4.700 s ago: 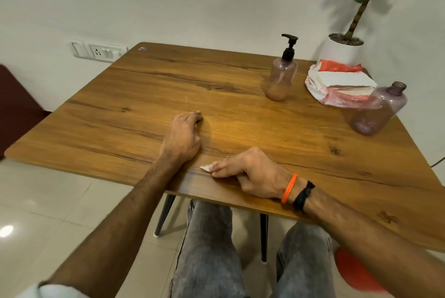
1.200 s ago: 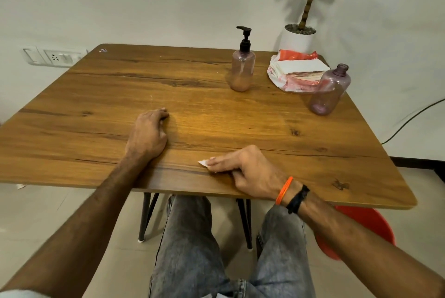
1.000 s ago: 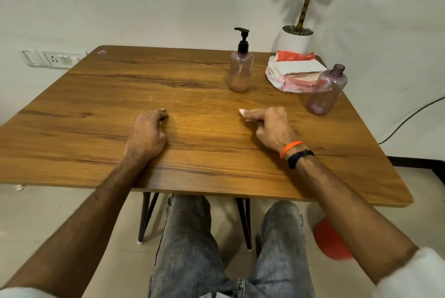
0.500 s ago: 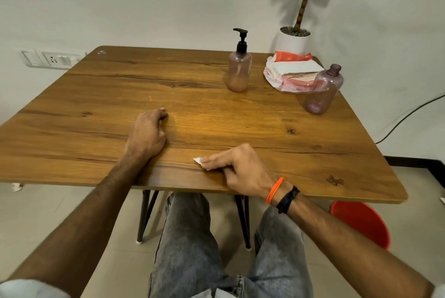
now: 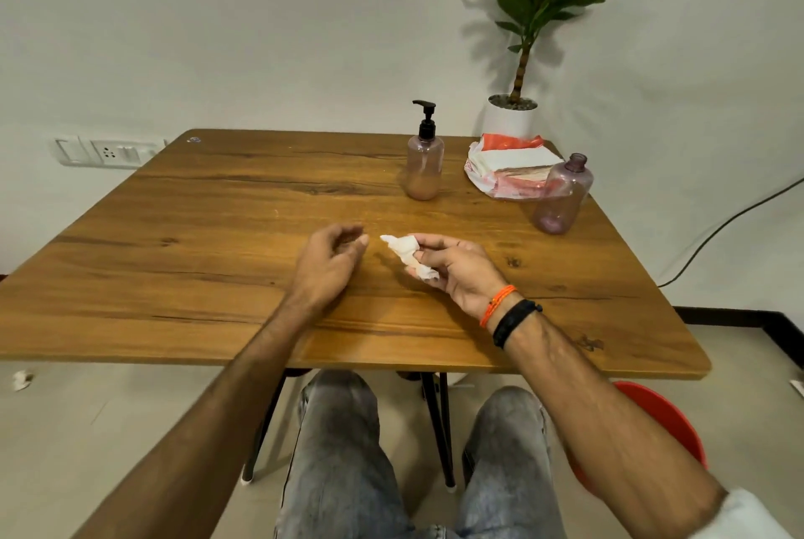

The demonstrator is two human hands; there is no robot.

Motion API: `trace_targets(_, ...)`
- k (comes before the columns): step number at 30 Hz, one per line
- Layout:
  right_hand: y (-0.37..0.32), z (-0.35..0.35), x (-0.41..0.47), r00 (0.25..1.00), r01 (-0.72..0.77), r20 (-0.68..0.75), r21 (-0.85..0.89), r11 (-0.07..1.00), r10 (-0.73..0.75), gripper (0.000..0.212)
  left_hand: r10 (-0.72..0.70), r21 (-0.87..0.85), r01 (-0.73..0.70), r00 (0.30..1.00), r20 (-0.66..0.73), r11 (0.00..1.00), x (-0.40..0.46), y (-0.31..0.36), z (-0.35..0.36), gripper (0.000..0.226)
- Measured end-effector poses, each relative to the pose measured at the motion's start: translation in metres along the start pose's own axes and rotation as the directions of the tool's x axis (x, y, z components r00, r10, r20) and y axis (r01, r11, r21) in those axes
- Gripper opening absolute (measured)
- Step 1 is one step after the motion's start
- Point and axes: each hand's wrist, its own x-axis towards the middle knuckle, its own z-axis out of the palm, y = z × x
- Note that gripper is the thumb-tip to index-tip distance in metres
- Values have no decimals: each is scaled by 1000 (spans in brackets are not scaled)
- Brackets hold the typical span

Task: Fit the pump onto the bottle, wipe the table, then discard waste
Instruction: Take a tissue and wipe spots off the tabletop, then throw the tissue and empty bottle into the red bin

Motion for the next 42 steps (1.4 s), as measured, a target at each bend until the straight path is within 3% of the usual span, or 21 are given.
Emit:
trace_targets(3, -5, -8, -5, 999, -44, -22, -8, 999, 44, 24, -161, -394, 188, 982, 101, 900, 0, 17, 27, 41)
trace_targets(5, -6, -16, -9, 998, -42, -57, -69, 997, 38, 22, -181, -444, 225, 974, 139, 867, 1, 22, 40, 42)
trace_targets(8, -10, -32, -15, 994, -16, -105, -94, 995, 6, 21, -203, -423, 244, 969, 141, 872, 2, 29, 57, 37)
trace_targets(15, -22, -85, -37, 997, 72, 11, 101, 992, -73, 30, -206, -407, 265, 961, 184, 874, 2, 47, 102, 19)
trace_targets(17, -24, -101, -44, 993, 119, -16, 132, 984, -118, 33, -178, -392, 250, 961, 210, 885, 3, 54, 121, 16)
trace_targets(25, -36, -179, -68, 873, 309, -410, 50, 950, -263, 20, -84, -401, 281, 893, 443, 872, 7, 96, 222, 8)
trace_targets(32, -55, -284, -74, 734, 314, -646, 50, 948, -209, 16, -55, -382, 381, 764, 642, 842, 28, 139, 338, 15)
trace_targets(38, -60, -363, -73, 647, 287, -754, 107, 952, -110, 13, -139, -158, 378, 650, 747, 912, 43, 155, 436, 9)
trace_targets(42, -43, -408, -76, 571, 214, -820, 176, 961, 23, 14, -268, 26, 388, 585, 765, 921, 38, 146, 490, 19)
